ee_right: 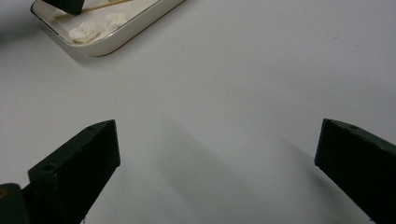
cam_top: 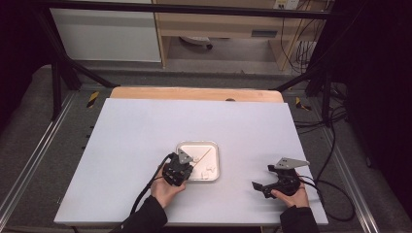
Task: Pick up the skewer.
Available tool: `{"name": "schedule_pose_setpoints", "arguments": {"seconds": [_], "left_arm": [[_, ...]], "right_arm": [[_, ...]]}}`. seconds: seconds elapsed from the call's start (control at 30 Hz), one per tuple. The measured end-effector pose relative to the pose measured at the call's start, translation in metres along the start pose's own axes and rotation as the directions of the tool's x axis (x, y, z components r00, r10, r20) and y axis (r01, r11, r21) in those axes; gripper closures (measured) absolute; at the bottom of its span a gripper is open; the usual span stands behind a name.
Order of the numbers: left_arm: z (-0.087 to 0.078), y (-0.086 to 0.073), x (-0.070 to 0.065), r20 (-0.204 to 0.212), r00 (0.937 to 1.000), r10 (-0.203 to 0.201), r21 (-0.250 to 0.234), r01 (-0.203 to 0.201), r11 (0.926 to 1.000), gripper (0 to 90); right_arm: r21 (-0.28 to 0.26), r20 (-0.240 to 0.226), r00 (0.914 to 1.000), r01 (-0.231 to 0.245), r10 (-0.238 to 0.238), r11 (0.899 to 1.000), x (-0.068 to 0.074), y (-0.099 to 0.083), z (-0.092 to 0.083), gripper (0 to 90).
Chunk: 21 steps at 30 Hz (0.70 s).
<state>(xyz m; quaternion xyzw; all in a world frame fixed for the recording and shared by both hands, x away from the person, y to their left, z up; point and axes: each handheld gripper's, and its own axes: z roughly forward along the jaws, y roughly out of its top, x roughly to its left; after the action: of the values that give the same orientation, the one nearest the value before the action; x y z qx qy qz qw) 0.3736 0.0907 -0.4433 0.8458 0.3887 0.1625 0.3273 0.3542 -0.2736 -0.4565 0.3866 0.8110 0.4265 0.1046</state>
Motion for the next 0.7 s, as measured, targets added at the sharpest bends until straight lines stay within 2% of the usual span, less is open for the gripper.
{"name": "schedule_pose_setpoints", "arguments": {"seconds": [0.2,0.57,0.7], "left_arm": [[0.000,-0.004,0.003,0.026,0.9994,-0.021,-0.027,0.022,0.9994,88.6],[-0.012,-0.005,0.007,0.057,0.9983,-0.009,-0.090,0.014,0.9958,88.7],[-0.018,-0.005,0.010,0.074,0.9973,0.004,-0.097,0.003,0.9953,88.7]], "right_arm": [[-0.001,0.000,1.0000,0.001,-0.001,1.000,0.000,0.000,0.001,0.8],[0.002,-0.002,1.0000,0.004,-0.004,1.000,0.000,0.000,0.001,0.8],[0.002,0.003,0.9999,0.012,-0.012,1.000,0.000,0.000,0.002,0.9]]}}
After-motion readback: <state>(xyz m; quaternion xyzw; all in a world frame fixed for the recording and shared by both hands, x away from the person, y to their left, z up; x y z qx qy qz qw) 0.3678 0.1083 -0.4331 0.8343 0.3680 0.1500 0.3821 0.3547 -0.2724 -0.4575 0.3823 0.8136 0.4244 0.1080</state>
